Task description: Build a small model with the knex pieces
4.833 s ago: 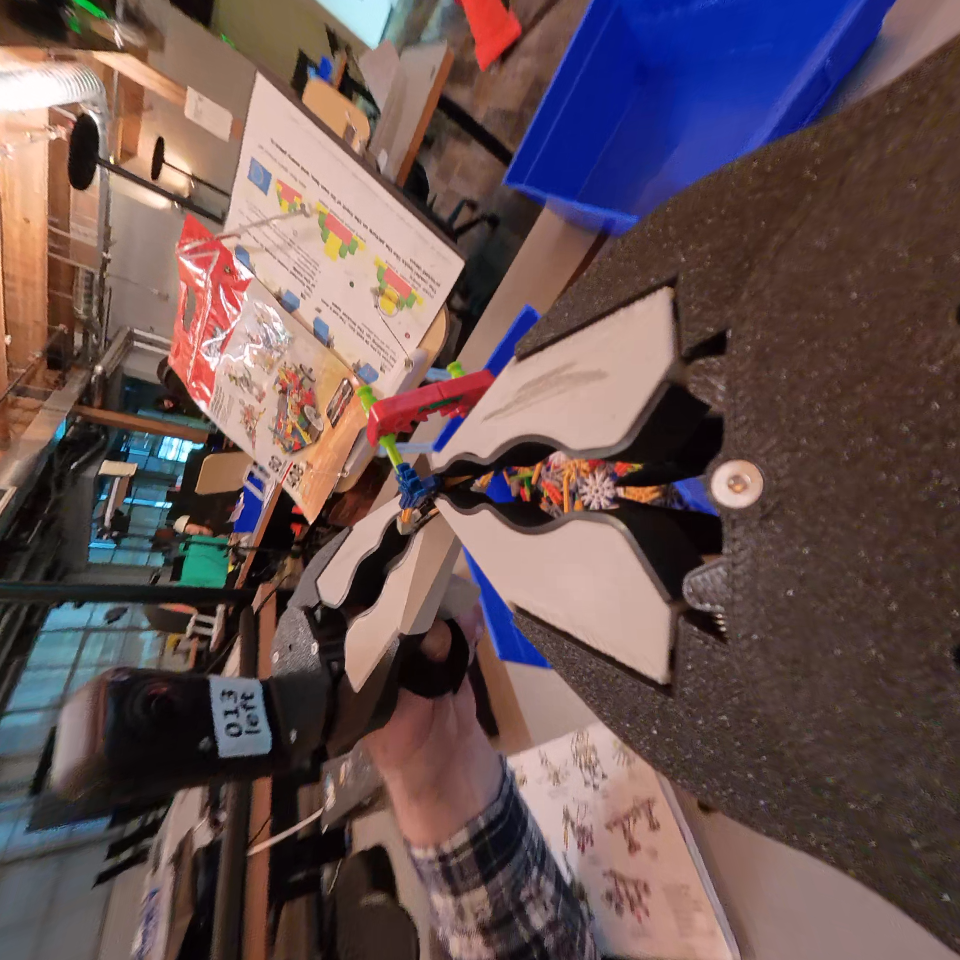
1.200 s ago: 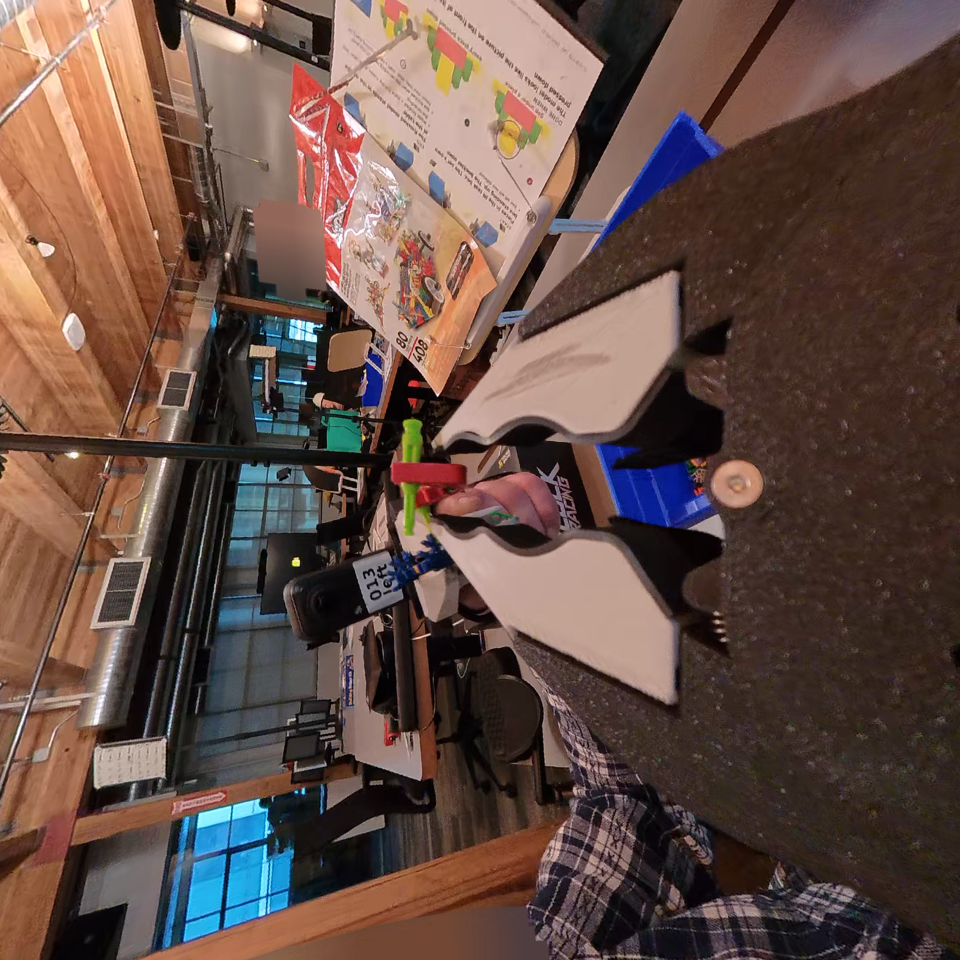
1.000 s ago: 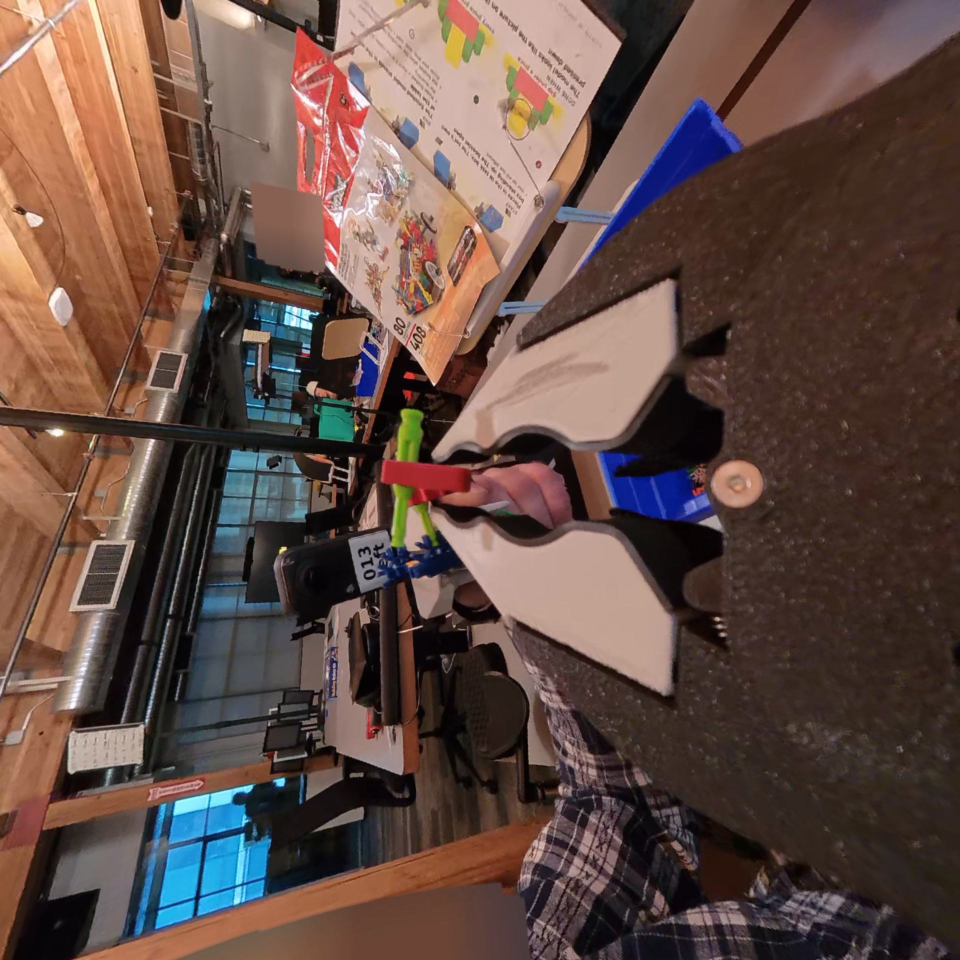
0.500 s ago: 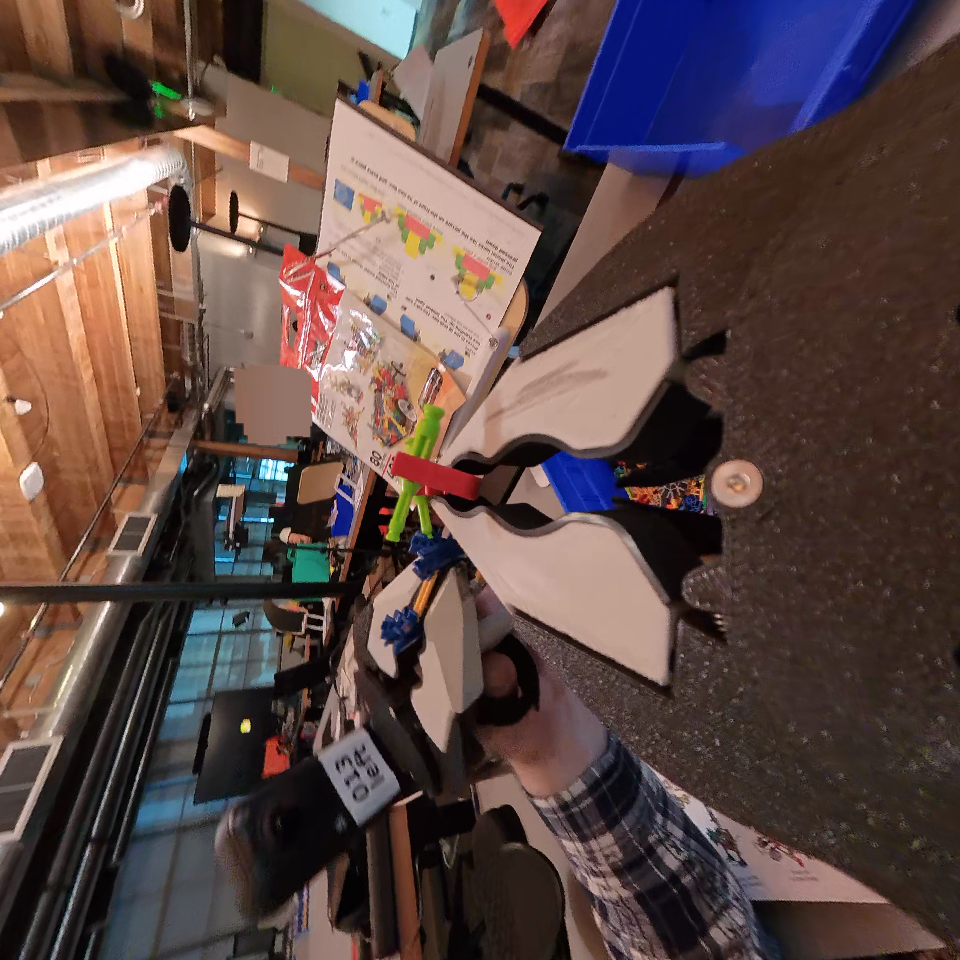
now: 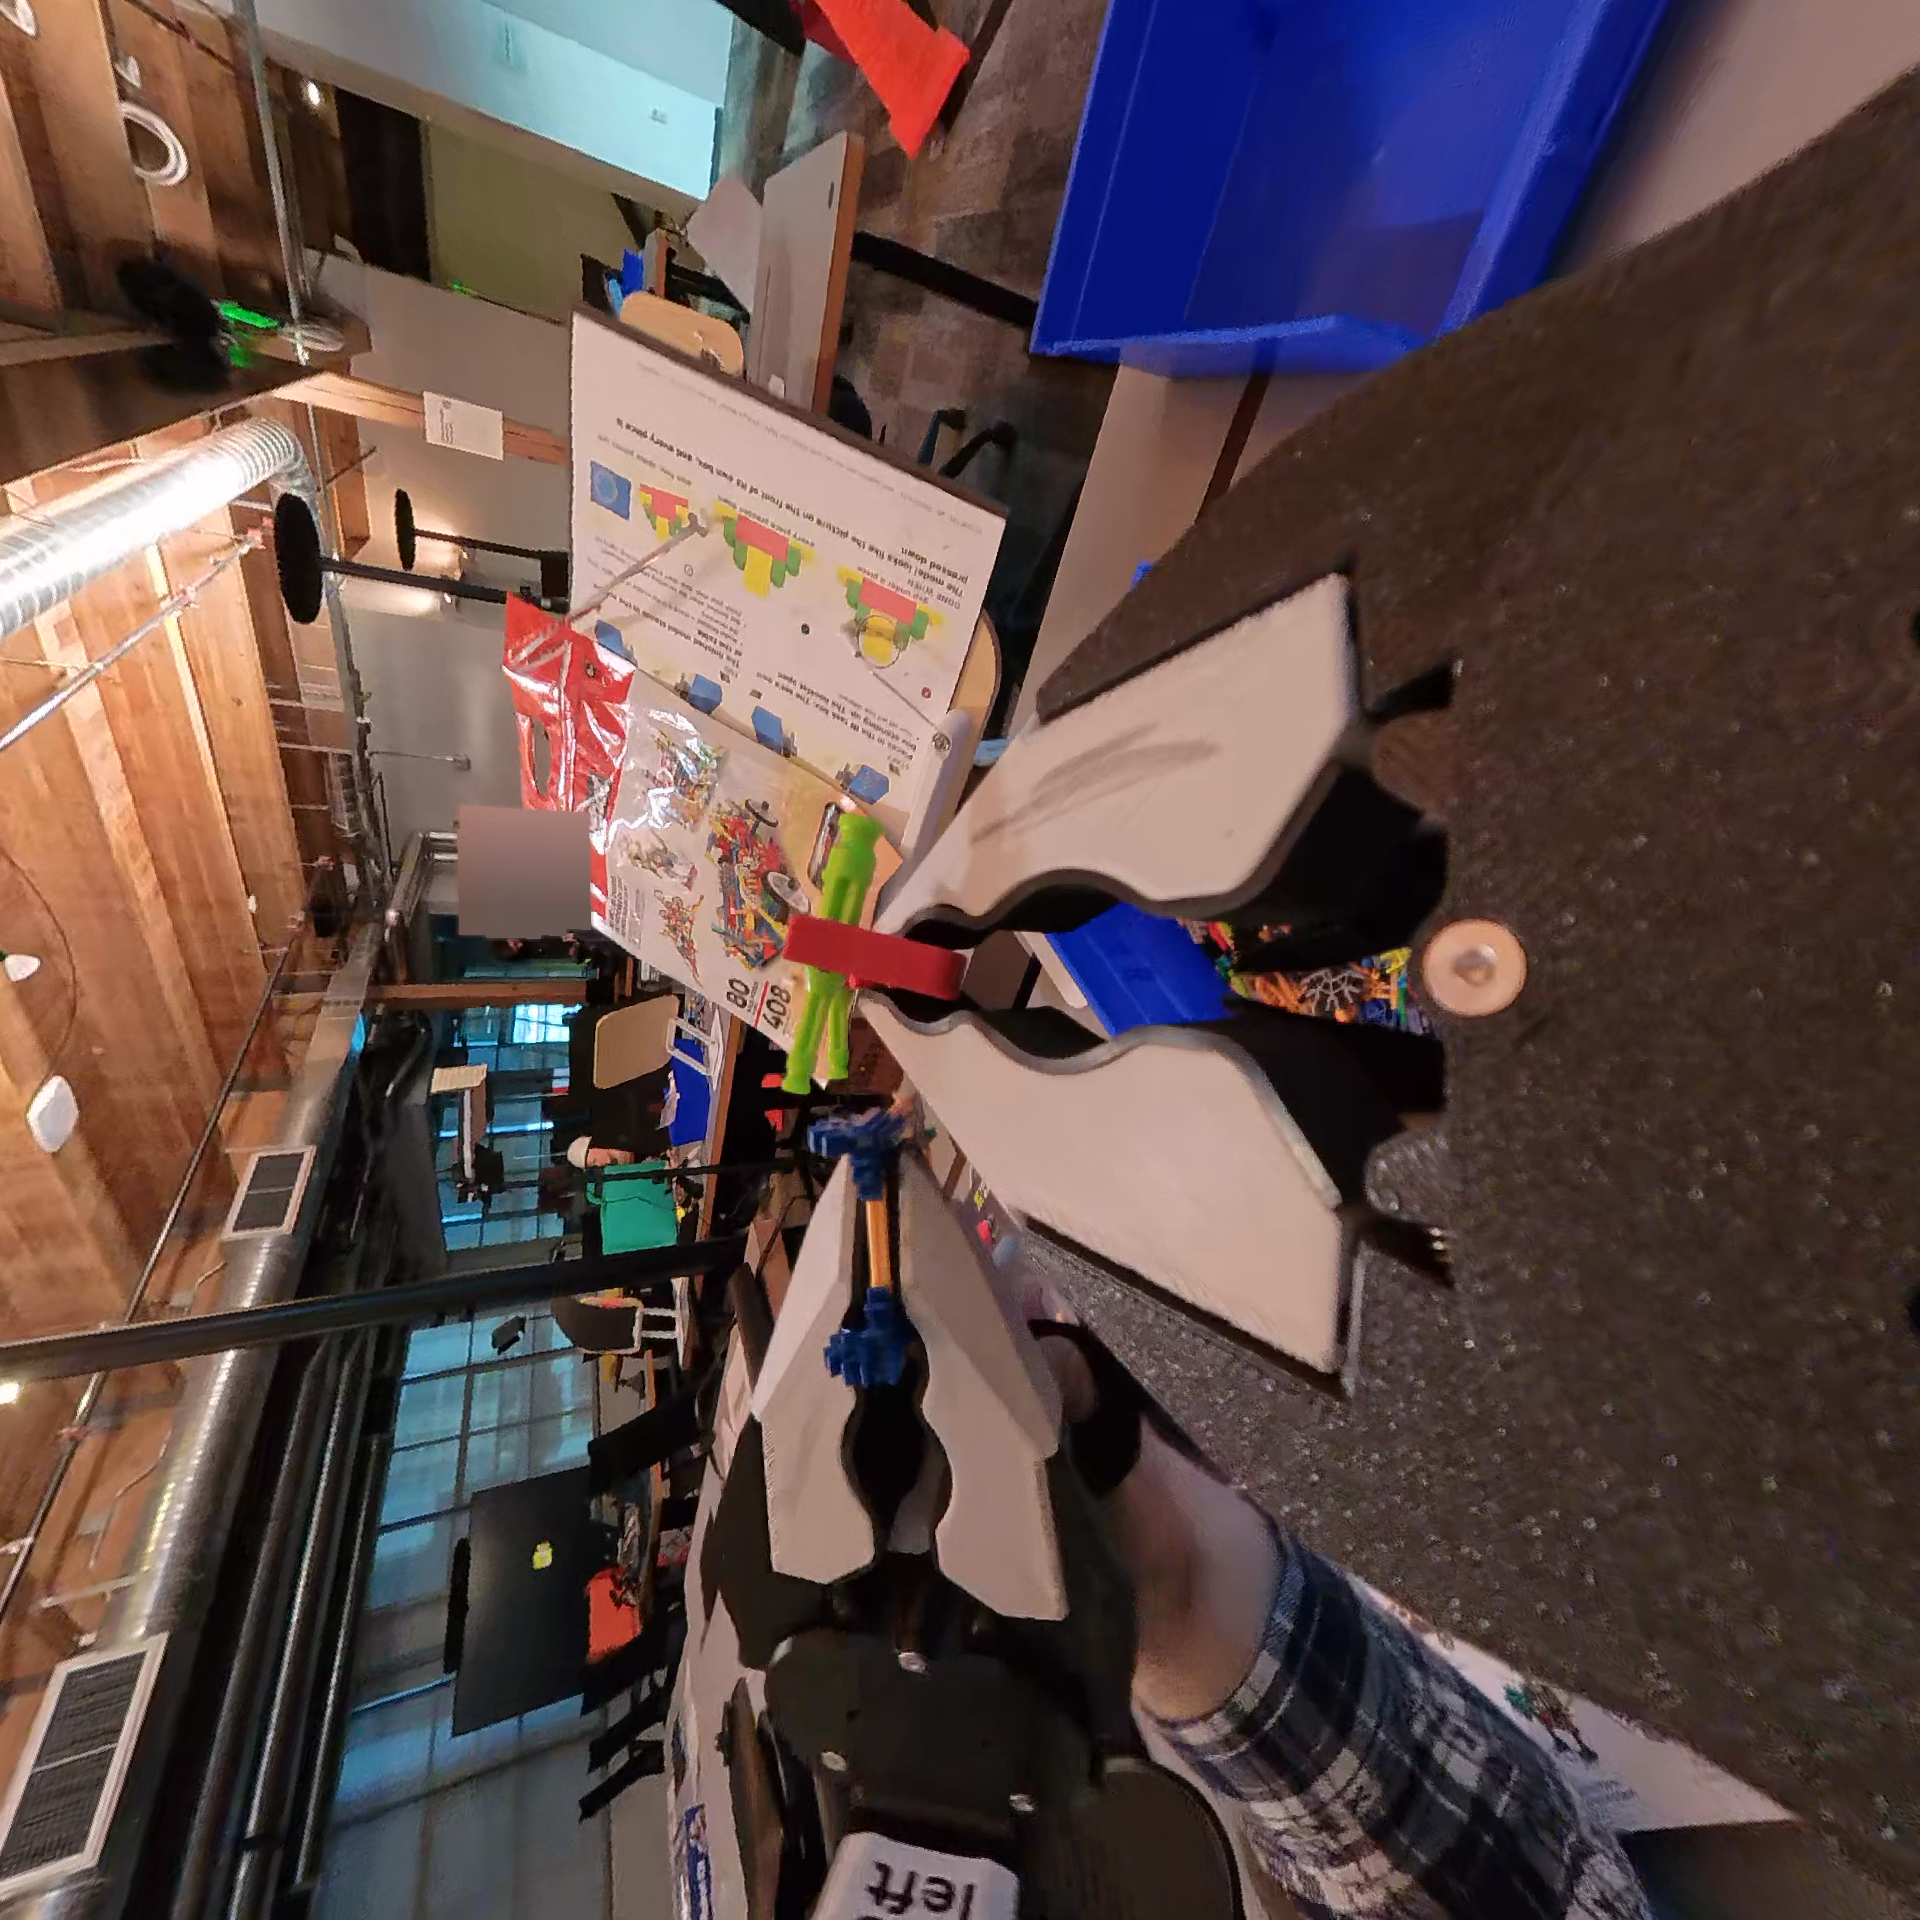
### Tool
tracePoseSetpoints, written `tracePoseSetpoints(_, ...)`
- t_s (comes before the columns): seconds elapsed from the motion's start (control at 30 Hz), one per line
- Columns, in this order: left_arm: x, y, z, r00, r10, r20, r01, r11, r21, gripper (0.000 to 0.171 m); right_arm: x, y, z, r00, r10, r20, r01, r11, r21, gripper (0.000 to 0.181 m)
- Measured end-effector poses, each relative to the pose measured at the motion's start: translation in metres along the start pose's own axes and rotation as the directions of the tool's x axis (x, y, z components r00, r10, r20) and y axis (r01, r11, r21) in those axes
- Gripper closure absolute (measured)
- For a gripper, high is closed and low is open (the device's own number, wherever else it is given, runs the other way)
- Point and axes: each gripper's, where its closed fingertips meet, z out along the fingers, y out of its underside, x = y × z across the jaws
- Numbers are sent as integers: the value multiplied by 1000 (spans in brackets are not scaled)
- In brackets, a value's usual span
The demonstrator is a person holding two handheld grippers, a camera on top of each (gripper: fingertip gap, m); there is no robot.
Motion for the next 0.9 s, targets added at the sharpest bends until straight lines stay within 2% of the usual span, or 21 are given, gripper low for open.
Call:
tracePoseSetpoints(0.1,3,16,-2,995,-34,-90,28,998,-61,171,8,2,-6,1000,-13,-14,13,1000,-19,177)
tracePoseSetpoints(0.2,23,35,-6,961,-112,-254,71,984,-165,170,2,16,-10,995,-101,20,103,987,-122,176)
tracePoseSetpoints(0.27,32,50,-10,940,-125,-318,50,971,-234,170,-3,24,-15,985,-170,33,173,970,-168,177)
tracePoseSetpoints(0.4,68,70,-24,844,-213,-491,26,932,-361,170,-9,46,-30,971,-232,62,240,932,-271,177)
tracePoseSetpoints(0.5,84,81,-28,808,-224,-545,-28,909,-415,170,-23,74,-43,956,-251,150,290,879,-379,177)
tracePoseSetpoints(0.6,84,89,-26,815,-216,-538,-46,901,-432,170,-45,113,-61,929,-237,285,355,792,-496,177)
tracePoseSetpoints(0.67,82,91,-26,816,-227,-531,-35,899,-437,170,-59,143,-73,900,-228,370,414,710,-570,176)
tracePoseSetpoints(0.8,80,95,-27,823,-219,-524,-48,892,-449,170,-84,206,-95,821,-215,530,560,487,-670,176)
tracePoseSetpoints(0.9,81,95,-27,824,-210,-526,-59,891,-449,170,-85,251,-105,760,-225,610,650,283,-705,175)
